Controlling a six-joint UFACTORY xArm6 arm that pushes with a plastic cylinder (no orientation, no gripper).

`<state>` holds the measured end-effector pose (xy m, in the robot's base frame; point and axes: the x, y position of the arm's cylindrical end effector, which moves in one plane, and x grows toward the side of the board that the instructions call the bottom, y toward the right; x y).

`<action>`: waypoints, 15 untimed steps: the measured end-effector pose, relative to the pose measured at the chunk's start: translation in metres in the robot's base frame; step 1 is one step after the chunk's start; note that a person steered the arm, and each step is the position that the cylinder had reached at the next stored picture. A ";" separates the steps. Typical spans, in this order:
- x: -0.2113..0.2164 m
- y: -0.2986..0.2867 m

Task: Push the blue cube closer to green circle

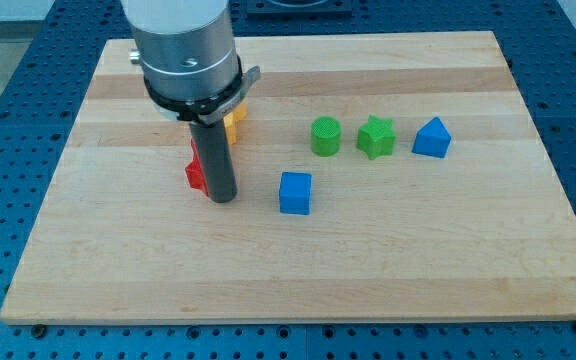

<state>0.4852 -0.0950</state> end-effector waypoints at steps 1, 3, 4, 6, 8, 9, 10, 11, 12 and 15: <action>0.004 -0.001; 0.004 -0.001; 0.004 -0.001; 0.014 -0.001; 0.017 -0.001; 0.017 0.014; 0.017 0.041; 0.017 0.074; 0.011 0.093; 0.042 0.127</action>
<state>0.5276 0.0322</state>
